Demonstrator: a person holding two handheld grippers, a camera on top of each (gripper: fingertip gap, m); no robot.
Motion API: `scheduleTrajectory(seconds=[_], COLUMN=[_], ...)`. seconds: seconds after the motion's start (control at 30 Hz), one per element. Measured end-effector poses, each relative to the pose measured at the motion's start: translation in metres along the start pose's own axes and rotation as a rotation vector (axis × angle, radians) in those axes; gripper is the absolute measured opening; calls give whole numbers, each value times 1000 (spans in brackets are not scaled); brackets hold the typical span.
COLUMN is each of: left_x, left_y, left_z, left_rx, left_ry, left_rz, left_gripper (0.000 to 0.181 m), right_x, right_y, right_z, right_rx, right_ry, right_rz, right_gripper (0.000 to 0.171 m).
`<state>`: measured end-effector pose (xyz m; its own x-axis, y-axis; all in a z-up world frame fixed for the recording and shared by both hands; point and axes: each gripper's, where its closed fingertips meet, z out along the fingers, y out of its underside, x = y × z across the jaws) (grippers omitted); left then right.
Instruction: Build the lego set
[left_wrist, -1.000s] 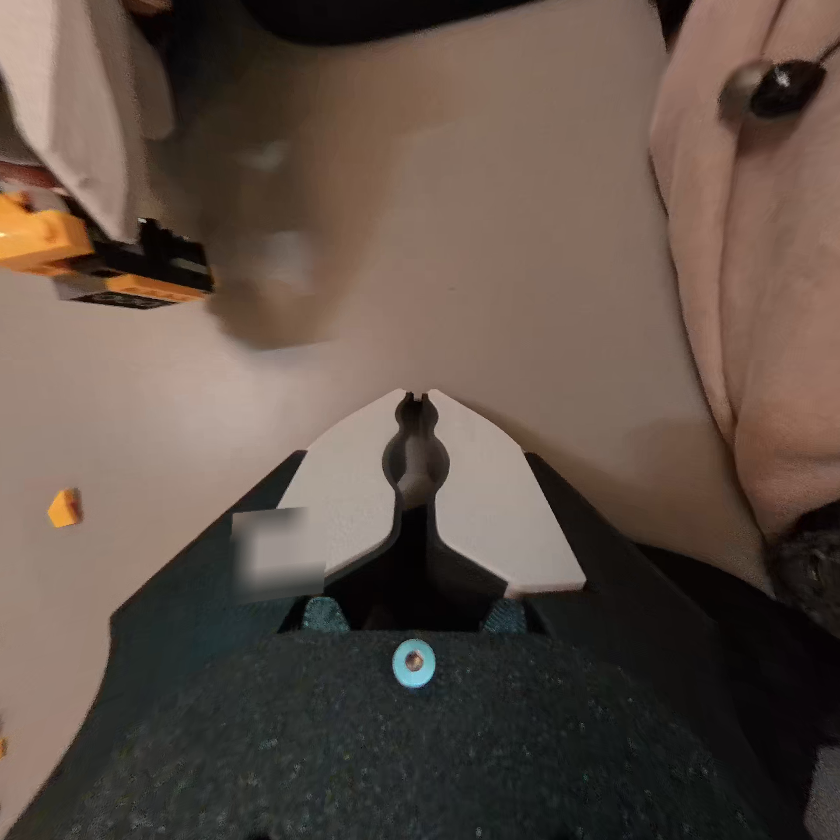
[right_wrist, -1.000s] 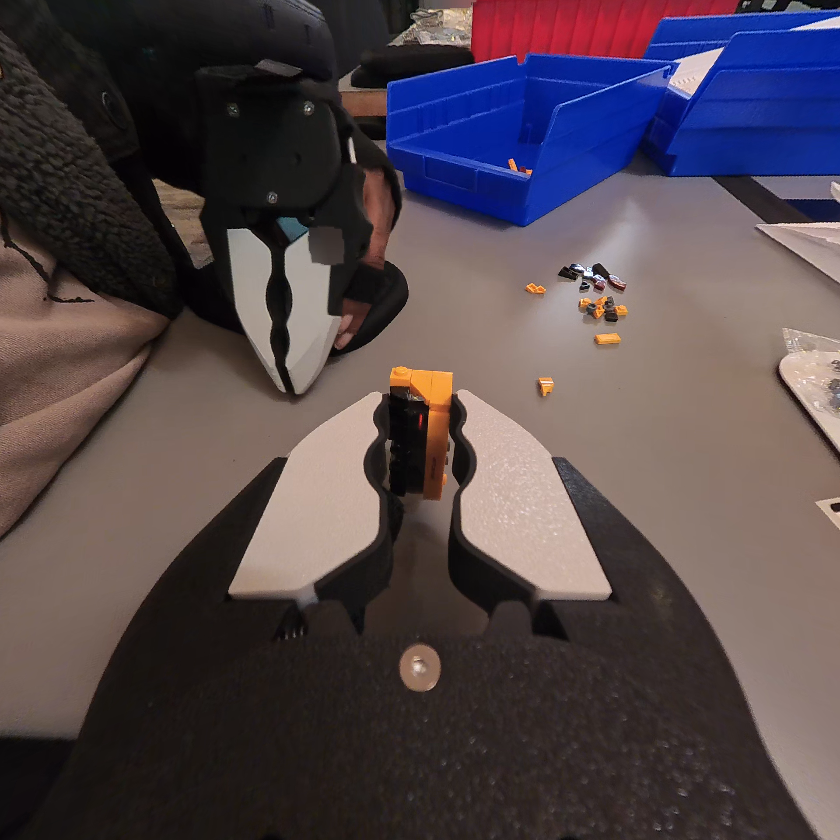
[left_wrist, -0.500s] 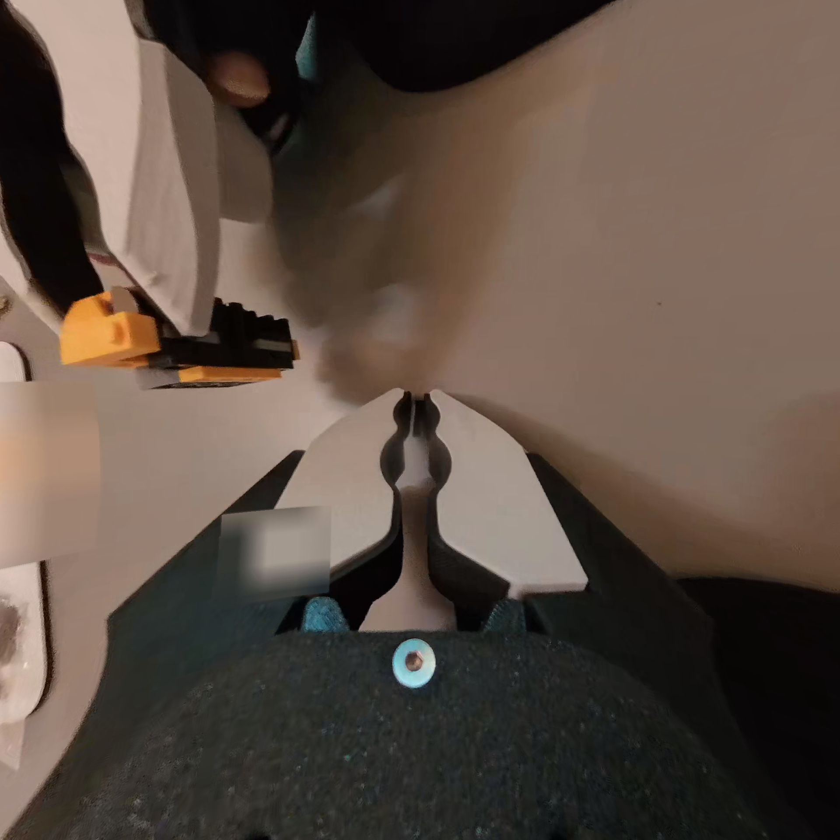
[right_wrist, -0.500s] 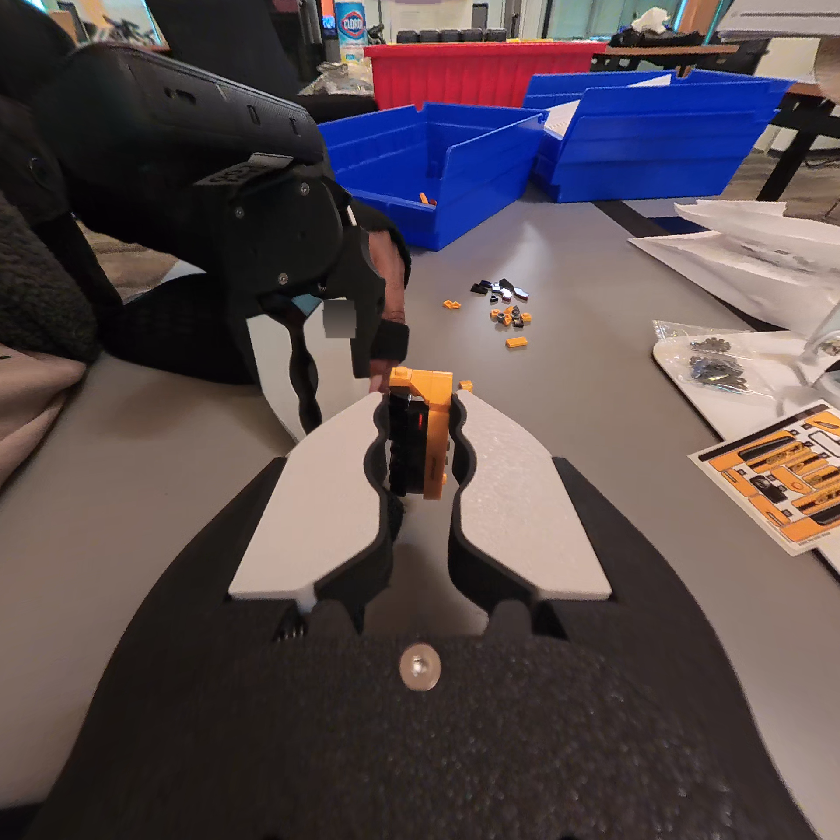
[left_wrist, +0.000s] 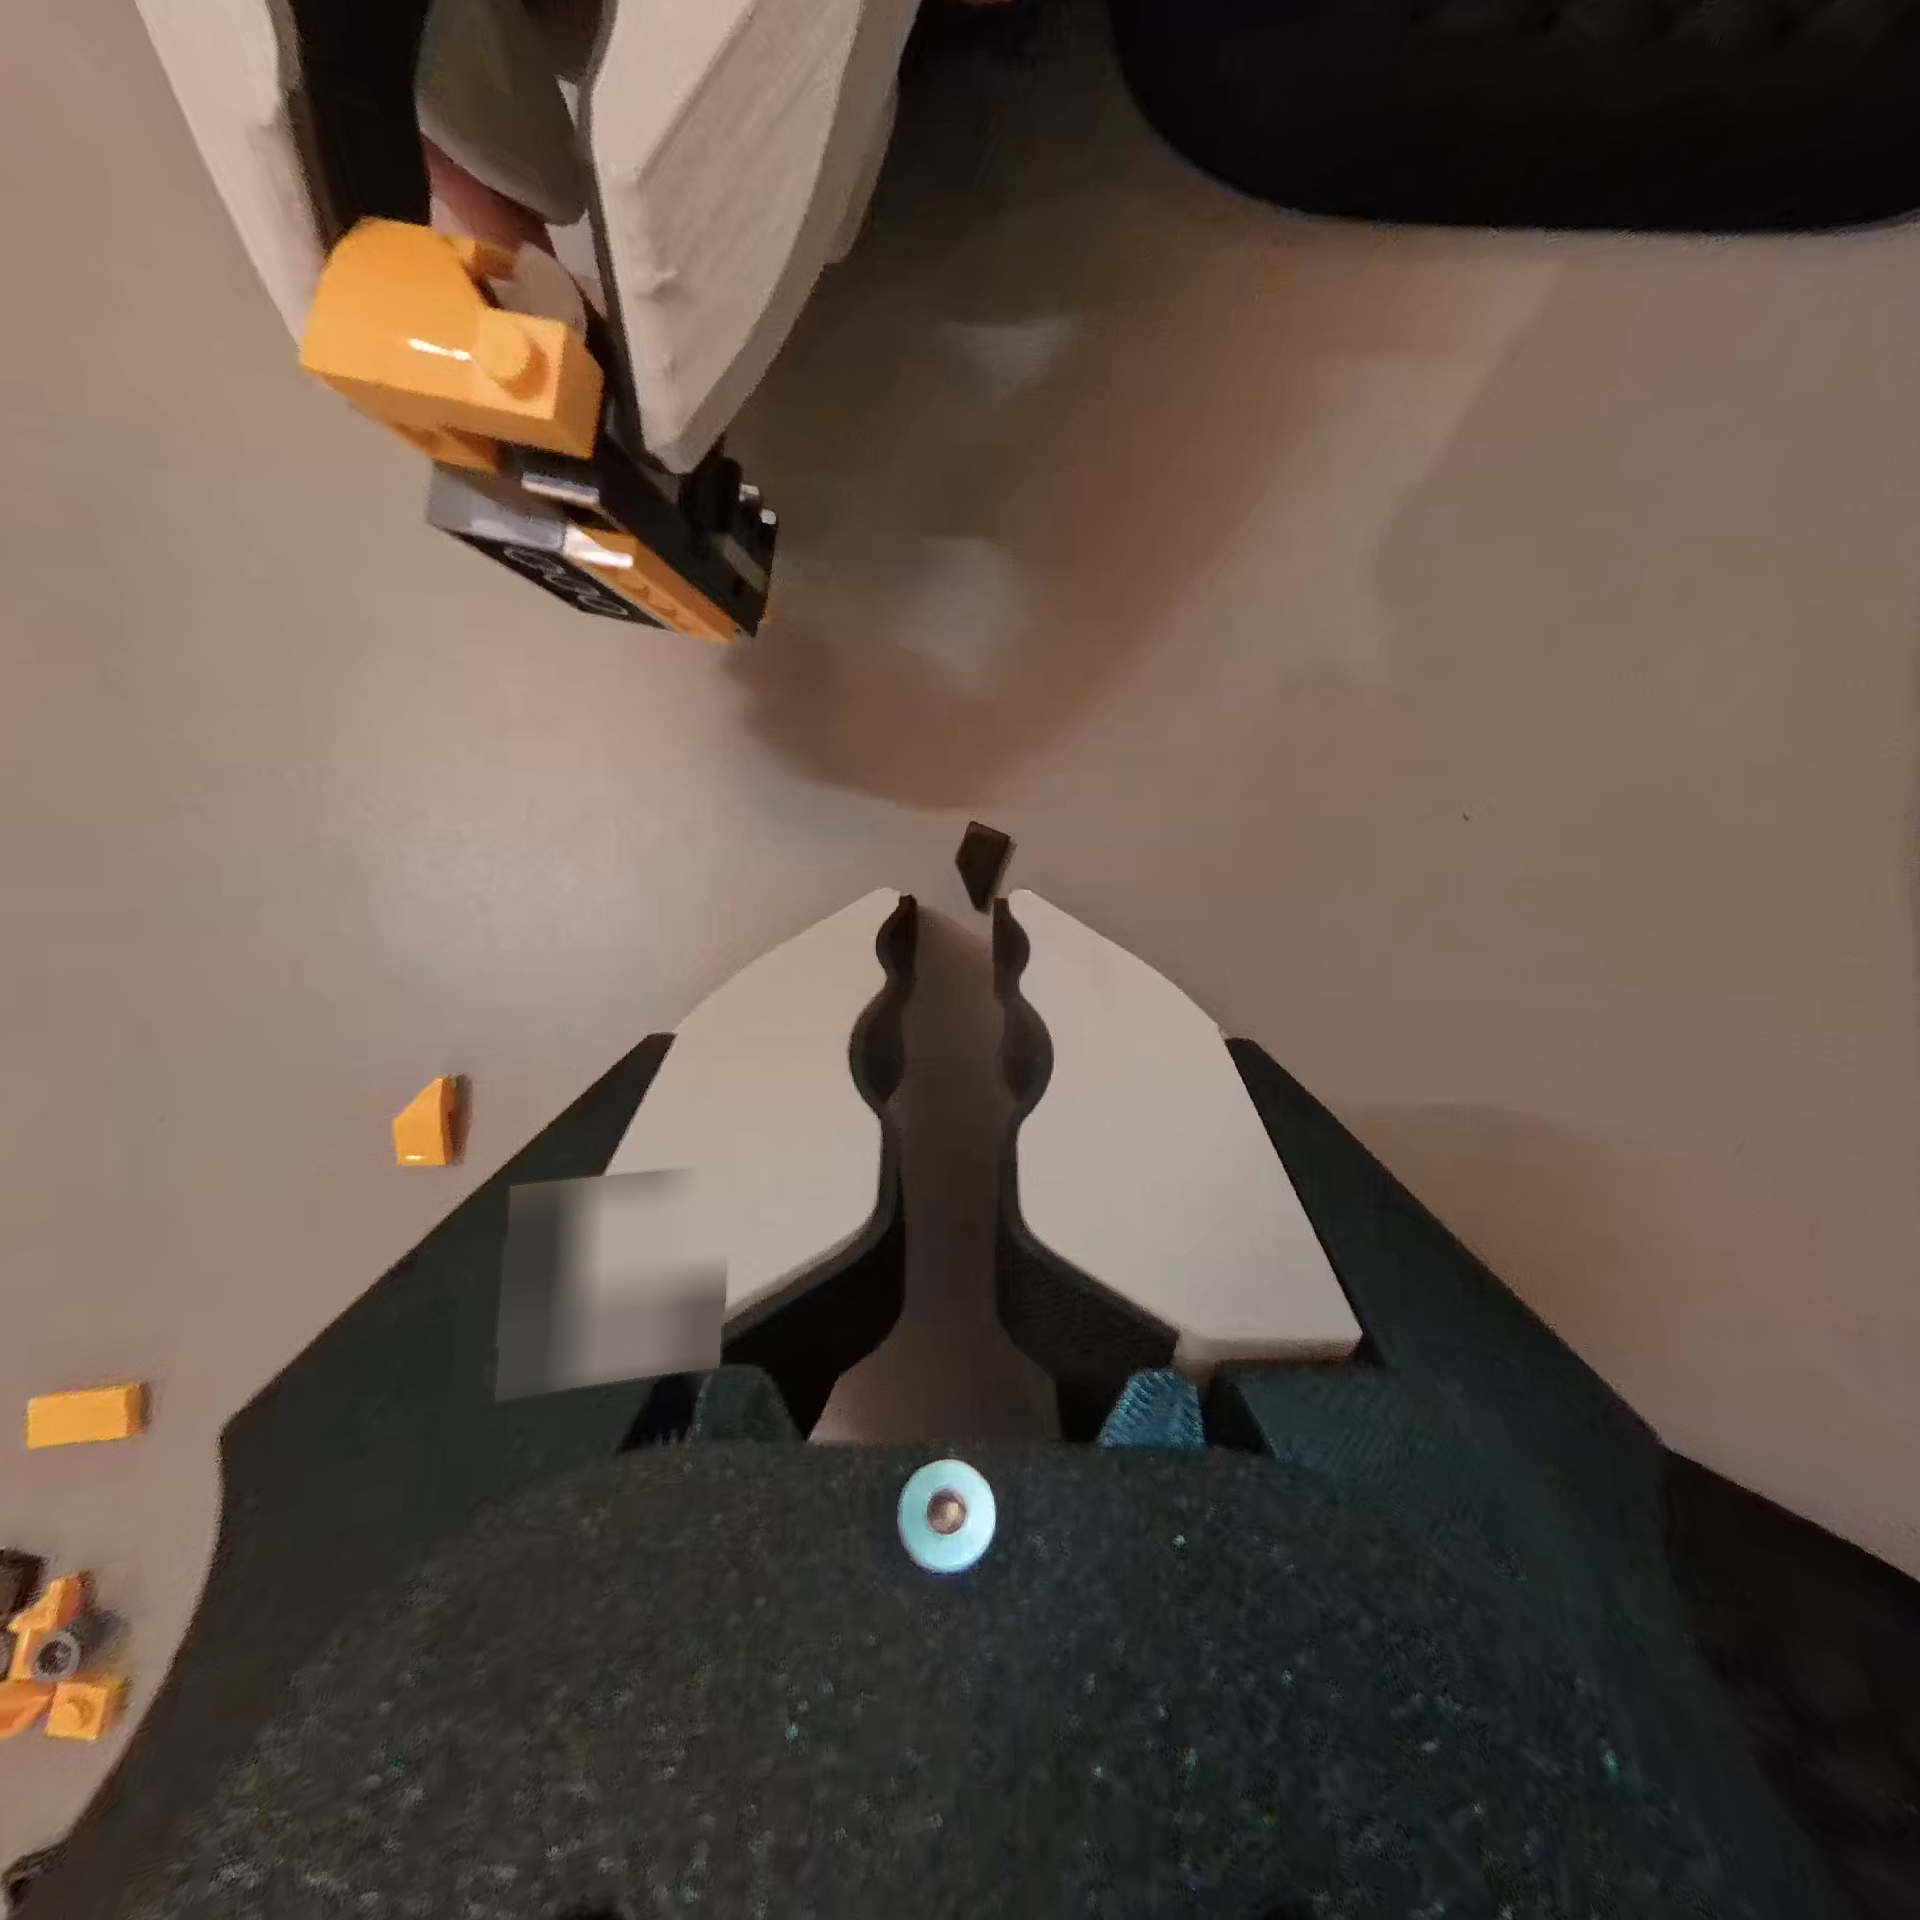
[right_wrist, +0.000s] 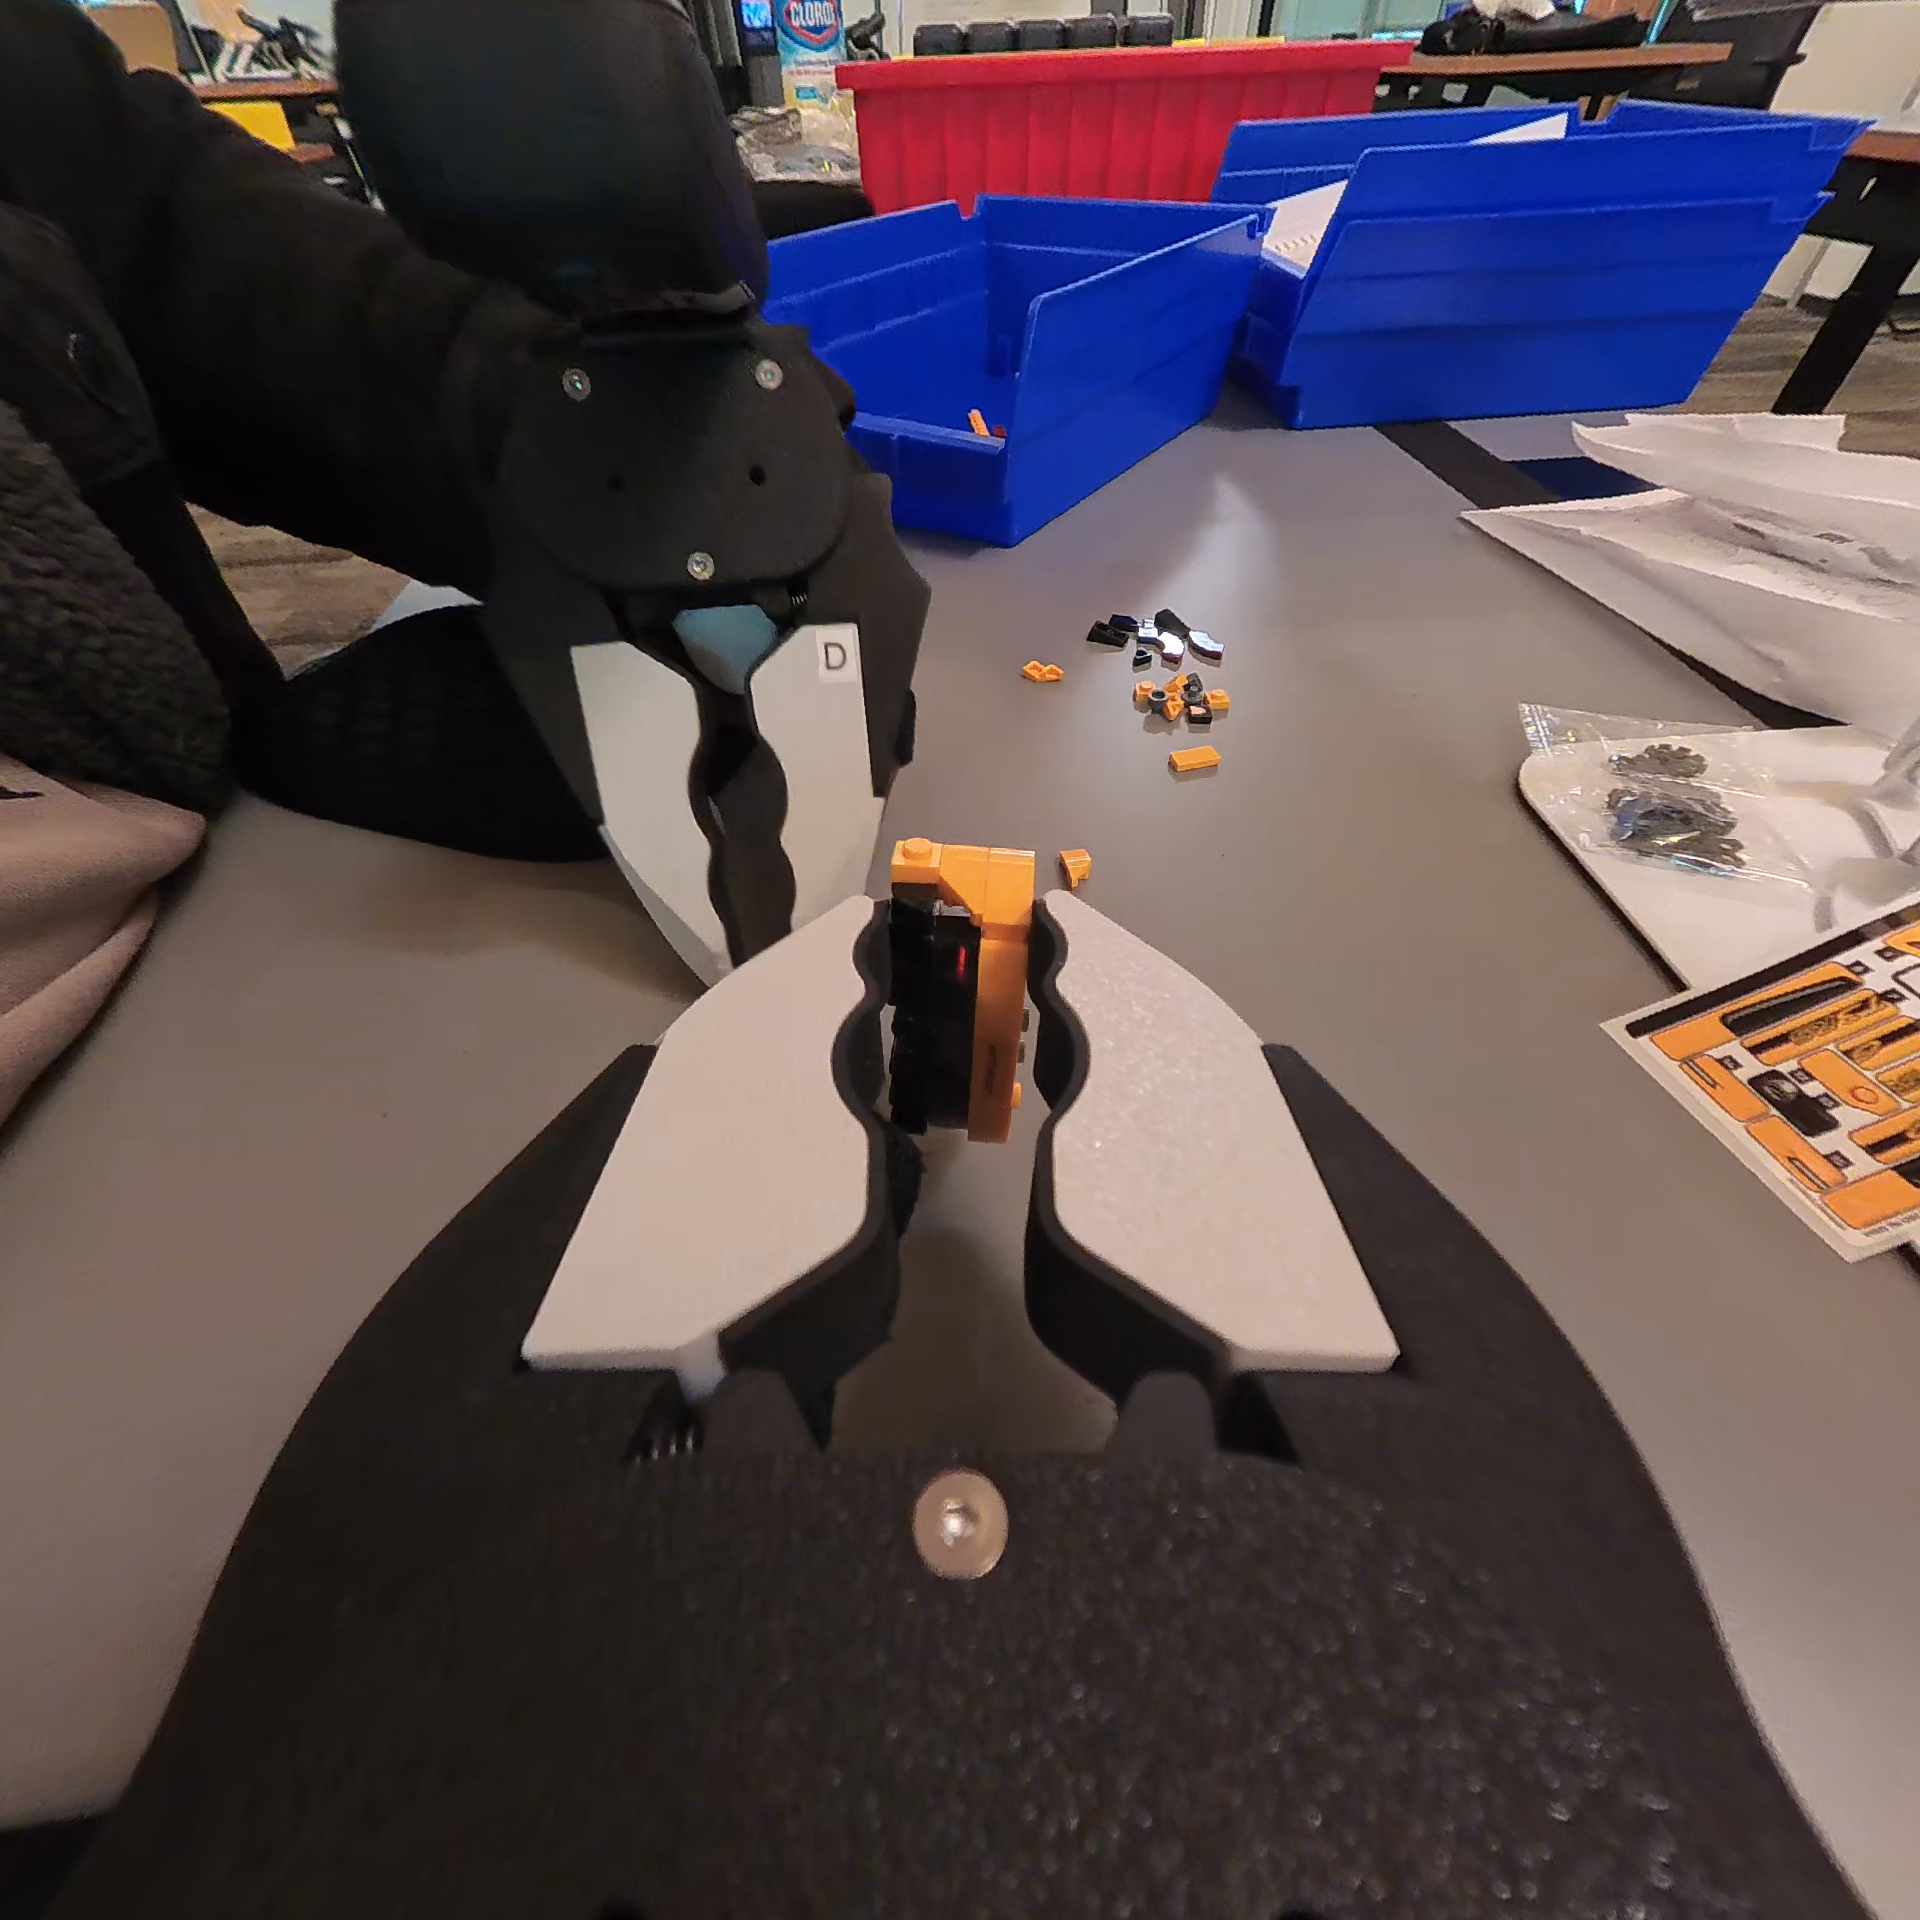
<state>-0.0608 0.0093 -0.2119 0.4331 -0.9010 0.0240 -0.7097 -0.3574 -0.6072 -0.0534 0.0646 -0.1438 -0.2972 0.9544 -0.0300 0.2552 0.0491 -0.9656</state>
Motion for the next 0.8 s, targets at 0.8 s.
scheduleTrajectory(seconds=[0.8], left_x=[-14], left_y=[-12], left_z=[4], left_rx=[45], left_ry=[-136], left_rz=[-178], left_gripper=[28], right_x=[2], right_y=[0], right_z=[-1], right_rx=[-1], right_ry=[11], right_rz=[4], right_gripper=[25])
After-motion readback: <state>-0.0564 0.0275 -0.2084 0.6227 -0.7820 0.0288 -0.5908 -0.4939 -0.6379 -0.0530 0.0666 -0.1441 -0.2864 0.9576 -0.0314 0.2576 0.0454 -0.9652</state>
